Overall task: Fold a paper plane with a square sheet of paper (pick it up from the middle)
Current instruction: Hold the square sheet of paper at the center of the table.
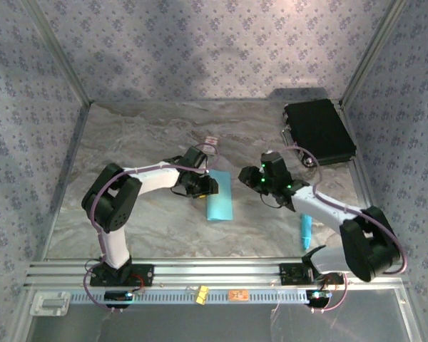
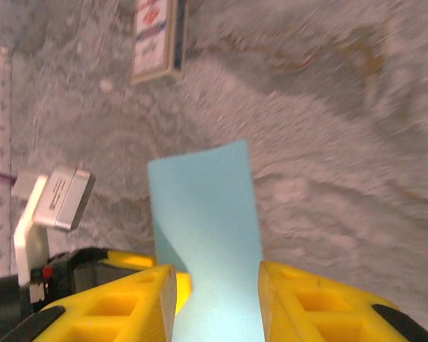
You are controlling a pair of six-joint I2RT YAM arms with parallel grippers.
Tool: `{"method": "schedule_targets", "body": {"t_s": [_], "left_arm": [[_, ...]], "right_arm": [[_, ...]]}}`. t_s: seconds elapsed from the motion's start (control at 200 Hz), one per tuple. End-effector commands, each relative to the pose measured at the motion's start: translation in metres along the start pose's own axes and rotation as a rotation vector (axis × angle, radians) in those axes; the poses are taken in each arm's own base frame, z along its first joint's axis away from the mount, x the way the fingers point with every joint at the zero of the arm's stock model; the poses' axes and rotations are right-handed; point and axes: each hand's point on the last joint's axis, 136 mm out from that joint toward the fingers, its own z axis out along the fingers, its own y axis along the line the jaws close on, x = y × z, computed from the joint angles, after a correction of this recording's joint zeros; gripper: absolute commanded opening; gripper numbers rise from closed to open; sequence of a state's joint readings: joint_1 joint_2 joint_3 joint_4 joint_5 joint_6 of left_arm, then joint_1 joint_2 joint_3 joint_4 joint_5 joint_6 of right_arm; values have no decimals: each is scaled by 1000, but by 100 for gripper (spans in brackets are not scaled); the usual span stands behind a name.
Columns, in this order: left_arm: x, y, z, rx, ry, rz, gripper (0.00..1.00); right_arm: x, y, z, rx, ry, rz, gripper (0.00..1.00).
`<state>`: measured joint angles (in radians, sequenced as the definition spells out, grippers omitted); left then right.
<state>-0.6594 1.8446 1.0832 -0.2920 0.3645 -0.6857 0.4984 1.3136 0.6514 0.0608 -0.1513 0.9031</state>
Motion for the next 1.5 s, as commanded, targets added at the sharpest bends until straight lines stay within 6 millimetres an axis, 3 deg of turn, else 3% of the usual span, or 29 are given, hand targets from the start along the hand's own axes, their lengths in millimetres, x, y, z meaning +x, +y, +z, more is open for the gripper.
{"method": "schedule_targets", "body": {"t_s": [0.0, 0.315, 0.545, 1.494], "left_arm": [[6, 13, 4, -74, 33, 19, 42], [7, 28, 5, -151, 50, 19, 40], [5, 28, 5, -141, 35, 3, 37], [4, 45, 7, -231, 33, -7, 40]], "right_arm": [[10, -41, -8, 129, 15, 23, 37], [15, -53, -13, 151, 22, 42, 37], [18, -59, -12, 169, 26, 49, 37], [25, -56, -7, 162, 59, 43, 38]]}}
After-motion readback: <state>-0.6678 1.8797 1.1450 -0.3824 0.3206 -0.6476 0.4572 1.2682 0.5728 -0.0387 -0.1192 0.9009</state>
